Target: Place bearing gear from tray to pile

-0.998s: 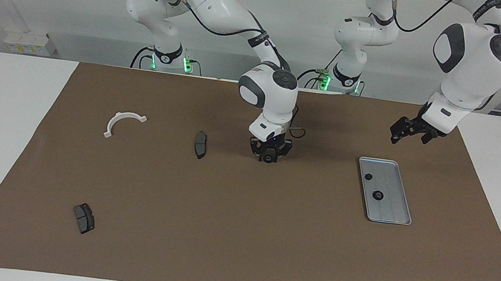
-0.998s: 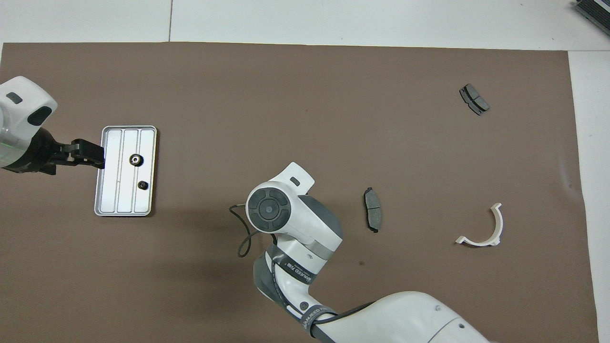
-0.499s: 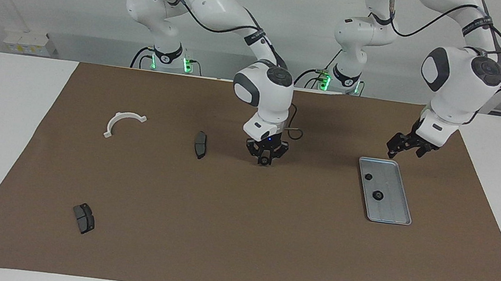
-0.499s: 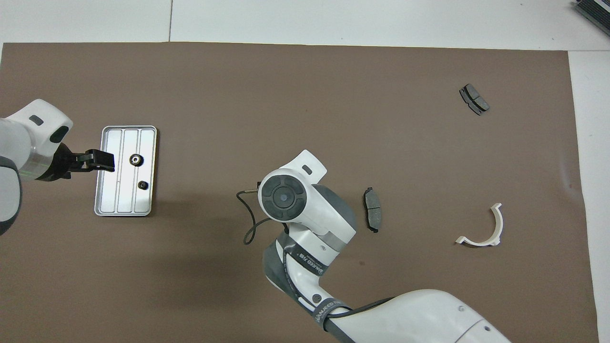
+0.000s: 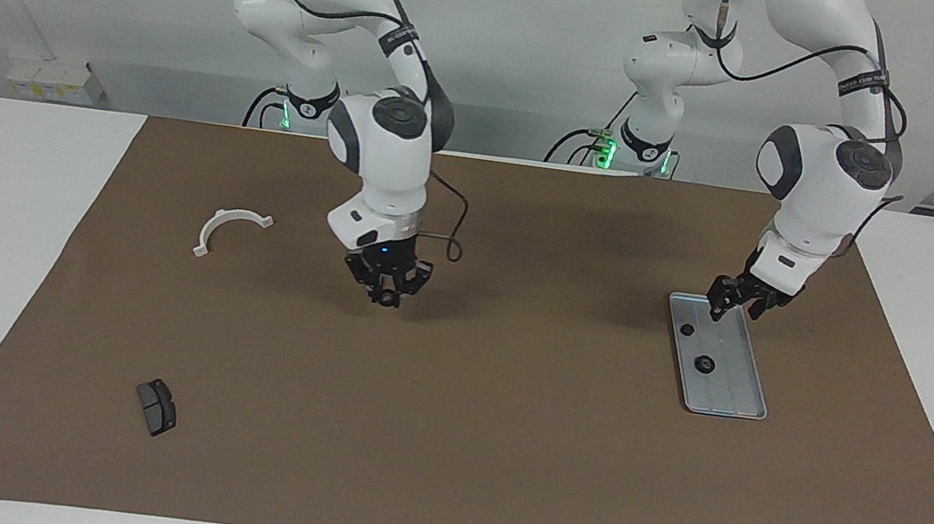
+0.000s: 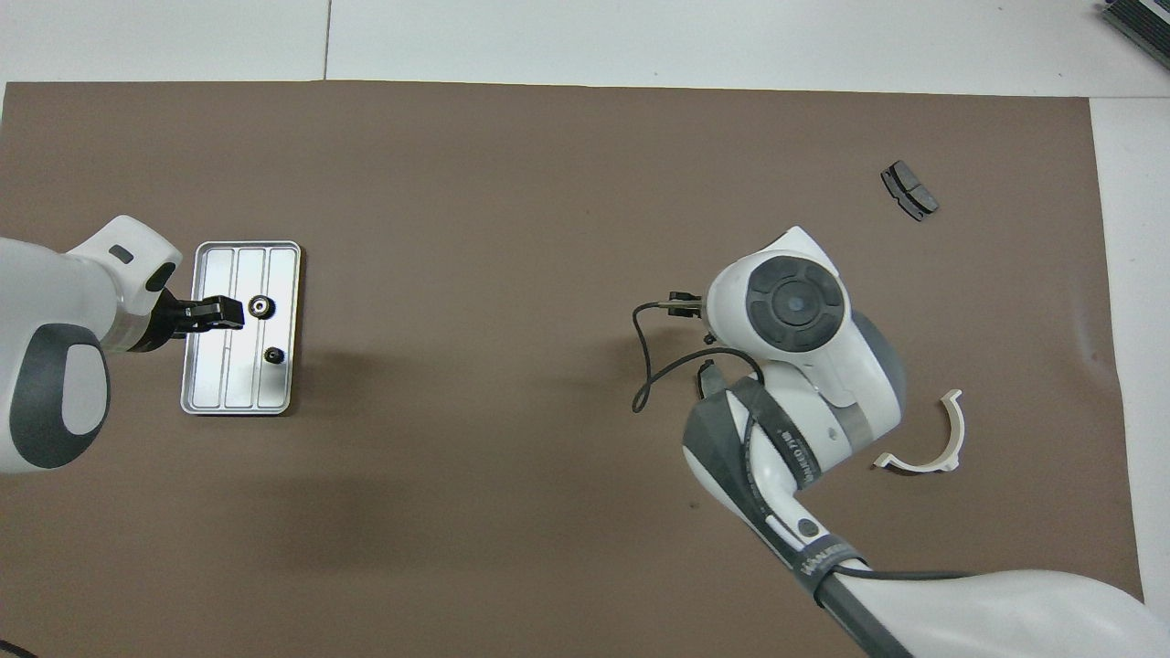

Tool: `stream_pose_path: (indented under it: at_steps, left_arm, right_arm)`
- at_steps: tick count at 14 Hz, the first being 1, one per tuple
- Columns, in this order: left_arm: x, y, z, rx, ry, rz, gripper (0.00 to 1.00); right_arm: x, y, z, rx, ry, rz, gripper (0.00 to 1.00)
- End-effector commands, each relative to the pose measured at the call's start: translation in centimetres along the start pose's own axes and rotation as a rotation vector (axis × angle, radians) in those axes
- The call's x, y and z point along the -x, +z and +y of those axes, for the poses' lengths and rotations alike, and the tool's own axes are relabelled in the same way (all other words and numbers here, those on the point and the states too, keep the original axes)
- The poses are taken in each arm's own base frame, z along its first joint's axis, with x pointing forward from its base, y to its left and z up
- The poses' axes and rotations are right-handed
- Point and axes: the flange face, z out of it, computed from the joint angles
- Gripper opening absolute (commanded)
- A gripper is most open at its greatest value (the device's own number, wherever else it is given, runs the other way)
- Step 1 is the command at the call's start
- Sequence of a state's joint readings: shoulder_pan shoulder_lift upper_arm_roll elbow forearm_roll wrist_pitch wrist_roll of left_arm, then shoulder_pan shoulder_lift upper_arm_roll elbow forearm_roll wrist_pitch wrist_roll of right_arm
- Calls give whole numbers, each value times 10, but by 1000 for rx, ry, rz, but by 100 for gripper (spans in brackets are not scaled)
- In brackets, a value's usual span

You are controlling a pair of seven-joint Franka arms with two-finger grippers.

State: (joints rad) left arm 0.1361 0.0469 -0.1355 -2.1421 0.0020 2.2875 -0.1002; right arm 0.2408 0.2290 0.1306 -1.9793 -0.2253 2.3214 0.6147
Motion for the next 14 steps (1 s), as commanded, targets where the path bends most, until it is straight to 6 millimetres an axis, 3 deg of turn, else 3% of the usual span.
stream_pose_path:
  at_steps: [1,6,9,11,14]
  left_arm:
    - [-10,37,1,17,-19,28,69]
    - [-27,92,-3,43,-49,102,69]
    - [-23,104,5,47,-39,92,65]
    - [-21,105,6,45,-36,80,58]
    - [-18,105,6,41,-35,49,38]
  right_arm:
    - [-7,11,66,24,-53,-13,0]
    - [-25,38,191,5,-99,-80,0]
    - [-25,55,244,-28,-105,-115,2]
    - [-25,66,266,-29,-98,-120,3]
    - [-29,77,277,-33,-77,-93,6]
